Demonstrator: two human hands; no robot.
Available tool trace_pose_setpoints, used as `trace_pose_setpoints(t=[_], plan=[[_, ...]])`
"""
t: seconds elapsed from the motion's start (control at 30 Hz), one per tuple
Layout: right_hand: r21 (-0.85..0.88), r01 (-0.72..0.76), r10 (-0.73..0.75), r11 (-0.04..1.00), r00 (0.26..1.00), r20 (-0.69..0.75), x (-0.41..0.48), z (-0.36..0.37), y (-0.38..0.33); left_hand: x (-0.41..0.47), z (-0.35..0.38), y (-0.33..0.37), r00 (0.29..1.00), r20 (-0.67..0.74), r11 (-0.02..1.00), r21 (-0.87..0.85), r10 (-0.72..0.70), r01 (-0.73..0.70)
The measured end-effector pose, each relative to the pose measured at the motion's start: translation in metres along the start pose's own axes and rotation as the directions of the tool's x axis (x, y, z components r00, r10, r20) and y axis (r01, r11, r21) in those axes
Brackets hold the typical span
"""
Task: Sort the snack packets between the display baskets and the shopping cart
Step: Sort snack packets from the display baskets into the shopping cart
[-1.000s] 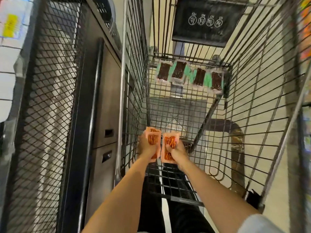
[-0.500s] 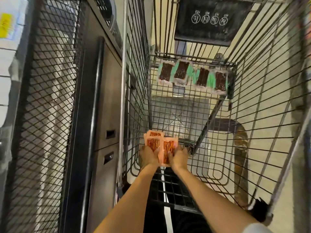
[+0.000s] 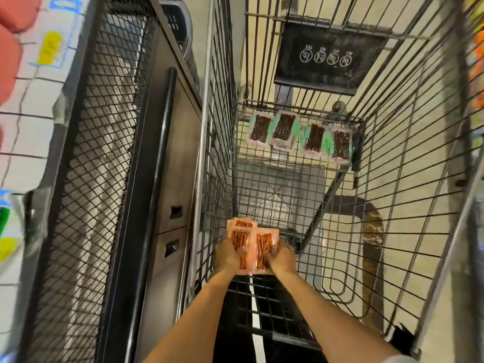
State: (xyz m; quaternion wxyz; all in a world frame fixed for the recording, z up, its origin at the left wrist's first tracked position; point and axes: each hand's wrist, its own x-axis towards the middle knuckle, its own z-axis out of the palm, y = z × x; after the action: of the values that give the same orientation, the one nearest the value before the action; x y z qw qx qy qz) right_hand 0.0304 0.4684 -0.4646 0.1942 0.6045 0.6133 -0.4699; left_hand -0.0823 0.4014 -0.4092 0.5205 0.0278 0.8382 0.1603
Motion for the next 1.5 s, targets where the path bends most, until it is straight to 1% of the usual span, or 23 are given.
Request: trace_pose_setpoints(t=[0.13,0.33,0.47,0.5,0.53,0.6,0.63,0.7,0.77,0.83,0.9,0.93,0.97,1.0,1.1,1.17,1.2,1.23,1.3,1.37,1.43,1.47,1.5], plan=[[-0.032,0.022,-0.023,0.999,1.0,-0.009,-0.002,0.002,0.003,-0.002,0.0,-0.002,1.0,-0.007,1.0,-0.017,0.012,-0.012],[-0.024,0.017,-0.017,1.0,1.0,-0.023,-0.004,0.002,0.002,-0.003,0.002,-0.003,1.0,-0.007,1.0,0.001,0.002,-0.002],[-0.049,0.063,-0.066,0.997,0.996,-0.057,-0.011,-0.012,-0.007,-0.016,-0.004,0.011,0.997,-0.068,0.99,0.13,-0.037,0.046],[-0.045,0.09,-0.093,0.995,0.993,-0.074,-0.016,-0.019,-0.011,-0.022,-0.006,0.014,0.998,-0.065,0.988,0.151,-0.008,0.018],[-0.039,0.126,-0.129,0.991,0.988,-0.089,-0.023,-0.028,-0.016,-0.03,-0.009,0.016,0.997,-0.051,0.989,0.143,0.052,-0.045],[-0.034,0.227,-0.23,0.973,0.967,-0.112,-0.045,-0.051,-0.028,-0.057,-0.019,0.018,0.972,-0.043,0.968,0.11,0.232,-0.226],[-0.033,0.292,-0.294,0.956,0.949,-0.113,-0.058,-0.063,-0.034,-0.074,-0.027,0.016,0.943,-0.068,0.942,0.103,0.327,-0.319],[-0.057,0.416,-0.42,0.907,0.905,-0.075,-0.09,-0.087,-0.045,-0.111,-0.046,0.008,0.861,-0.137,0.871,0.024,0.489,-0.491],[-0.109,0.541,-0.546,0.834,0.837,-0.025,-0.128,-0.11,-0.055,-0.154,-0.068,-0.006,0.789,-0.235,0.806,-0.035,0.568,-0.59],[-0.104,0.665,-0.666,0.74,0.745,0.025,-0.168,-0.129,-0.064,-0.196,-0.089,-0.028,0.728,-0.357,0.77,-0.038,0.585,-0.637],[-0.106,0.764,-0.759,0.636,0.644,0.091,-0.205,-0.142,-0.073,-0.233,-0.101,-0.054,0.692,-0.46,0.763,-0.047,0.556,-0.644],[-0.119,0.795,-0.784,0.595,0.607,0.13,-0.223,-0.146,-0.078,-0.249,-0.105,-0.067,0.702,-0.502,0.77,-0.103,0.506,-0.629],[-0.128,0.816,-0.797,0.564,0.578,0.176,-0.239,-0.149,-0.082,-0.264,-0.107,-0.08,0.719,-0.528,0.766,-0.183,0.452,-0.616],[-0.126,0.834,-0.805,0.537,0.551,0.221,-0.253,-0.15,-0.086,-0.279,-0.109,-0.092,0.716,-0.563,0.769,-0.205,0.413,-0.605],[-0.046,0.897,-0.842,0.44,0.43,0.326,-0.29,-0.149,-0.097,-0.321,-0.103,-0.124,0.607,-0.693,0.815,-0.048,0.39,-0.578],[0.0,0.923,-0.853,0.384,0.355,0.383,-0.307,-0.146,-0.103,-0.348,-0.093,-0.141,0.54,-0.773,0.837,-0.021,0.334,-0.547],[0.01,0.935,-0.854,0.354,0.319,0.411,-0.314,-0.144,-0.106,-0.359,-0.087,-0.149,0.493,-0.812,0.844,-0.001,0.312,-0.536],[0.016,0.948,-0.855,0.319,0.281,0.435,-0.319,-0.141,-0.11,-0.372,-0.082,-0.154,0.474,-0.836,0.855,-0.012,0.276,-0.519],[0.041,0.967,-0.852,0.25,0.2,0.483,-0.331,-0.134,-0.118,-0.395,-0.075,-0.165,0.463,-0.861,0.867,-0.055,0.211,-0.496],[0.075,0.983,-0.856,0.167,0.107,0.505,-0.344,-0.124,-0.131,-0.418,-0.069,-0.173,0.407,-0.903,0.868,-0.088,0.138,-0.488],[0.107,0.992,-0.867,0.059,-0.002,0.498,-0.361,-0.112,-0.149,-0.438,-0.069,-0.178,0.331,-0.94,0.881,-0.085,0.084,-0.465],[0.13,0.991,-0.864,0.024,-0.045,0.501,-0.372,-0.104,-0.158,-0.447,-0.072,-0.184,0.306,-0.95,0.876,-0.094,0.064,-0.474],[0.159,0.987,-0.857,-0.002,-0.084,0.508,-0.384,-0.096,-0.168,-0.455,-0.08,-0.191,0.307,-0.951,0.863,-0.117,0.046,-0.491]])
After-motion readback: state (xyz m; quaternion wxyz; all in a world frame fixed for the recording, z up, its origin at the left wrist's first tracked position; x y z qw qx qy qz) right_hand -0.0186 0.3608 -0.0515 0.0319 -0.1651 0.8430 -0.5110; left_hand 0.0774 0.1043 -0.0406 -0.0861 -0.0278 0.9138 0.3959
